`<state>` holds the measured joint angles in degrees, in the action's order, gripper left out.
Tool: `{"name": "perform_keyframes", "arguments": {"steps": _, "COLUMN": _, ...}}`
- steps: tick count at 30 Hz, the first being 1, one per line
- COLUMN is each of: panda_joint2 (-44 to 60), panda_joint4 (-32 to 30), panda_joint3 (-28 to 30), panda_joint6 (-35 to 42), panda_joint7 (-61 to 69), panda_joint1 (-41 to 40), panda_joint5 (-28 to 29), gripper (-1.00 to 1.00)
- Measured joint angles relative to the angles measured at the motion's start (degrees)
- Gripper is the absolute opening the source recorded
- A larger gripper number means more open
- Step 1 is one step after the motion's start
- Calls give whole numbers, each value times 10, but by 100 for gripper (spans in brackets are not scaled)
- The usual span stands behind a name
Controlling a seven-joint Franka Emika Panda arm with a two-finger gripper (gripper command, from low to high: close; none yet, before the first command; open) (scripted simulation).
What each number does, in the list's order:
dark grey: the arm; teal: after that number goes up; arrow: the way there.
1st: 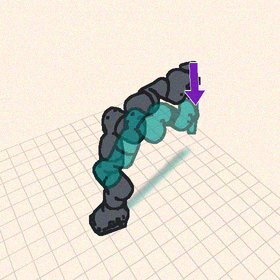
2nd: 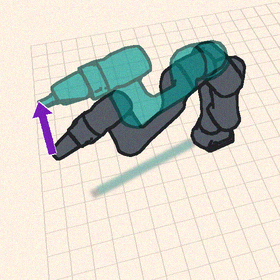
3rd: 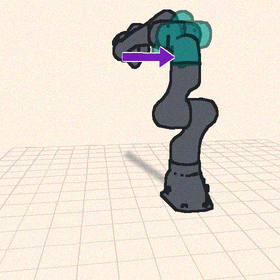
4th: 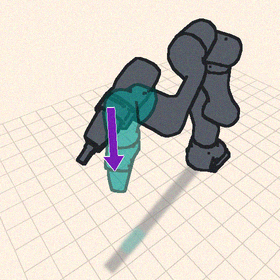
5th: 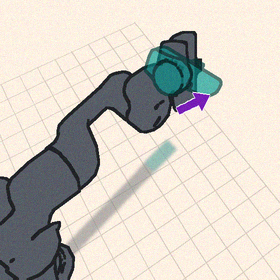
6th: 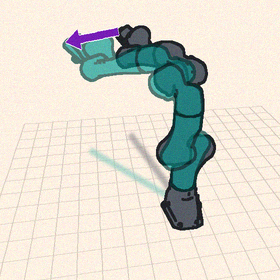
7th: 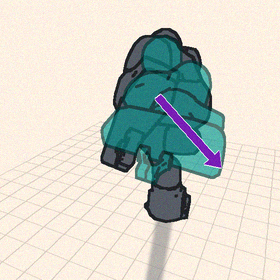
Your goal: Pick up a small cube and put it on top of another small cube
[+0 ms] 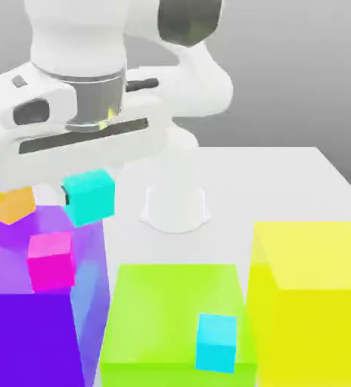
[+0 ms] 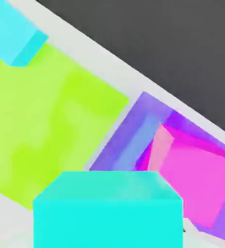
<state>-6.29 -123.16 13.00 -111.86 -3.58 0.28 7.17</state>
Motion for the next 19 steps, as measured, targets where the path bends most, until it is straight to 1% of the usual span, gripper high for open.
{"name": "perform_keyframes", "arguments": {"steps": 5, "panda_joint2": -1, "panda_joint4": 19, "panda_joint3": 20, "panda_joint6": -30, "panda_joint7": 31, "panda_joint1": -18, "panda_joint5": -45, "gripper": -100}}
{"name": "perform_keyframes", "arguments": {"steps": 8, "panda_joint2": 21, "panda_joint4": -16, "panda_joint3": 21, "panda_joint6": -87, "panda_joint7": 39, "panda_joint1": -18, "panda_joint5": -61, "gripper": -100}}
{"name": "perform_keyframes", "arguments": {"steps": 9, "panda_joint2": 28, "panda_joint4": -28, "panda_joint3": 22, "panda_joint6": -107, "panda_joint7": 40, "panda_joint1": -18, "panda_joint5": -63, "gripper": 100}}
{"name": "perform_keyframes", "arguments": {"steps": 14, "panda_joint2": 28, "panda_joint4": -28, "panda_joint3": 22, "panda_joint6": -107, "panda_joint7": 40, "panda_joint1": -18, "panda_joint5": -63, "gripper": 100}}
{"name": "perform_keyframes", "arguments": {"steps": 15, "panda_joint2": 32, "panda_joint4": -35, "panda_joint3": 22, "panda_joint6": -118, "panda_joint7": 41, "panda_joint1": -18, "panda_joint5": -63, "gripper": 100}}
{"name": "perform_keyframes", "arguments": {"steps": 17, "panda_joint2": 23, "panda_joint4": -20, "panda_joint3": 22, "panda_joint6": -95, "panda_joint7": 38, "panda_joint1": -18, "panda_joint5": -60, "gripper": 100}}
{"name": "perform_keyframes", "arguments": {"steps": 19, "panda_joint2": 7, "panda_joint4": 7, "panda_joint3": 20, "panda_joint6": -52, "panda_joint7": 35, "panda_joint1": -18, "panda_joint5": -56, "gripper": 100}}
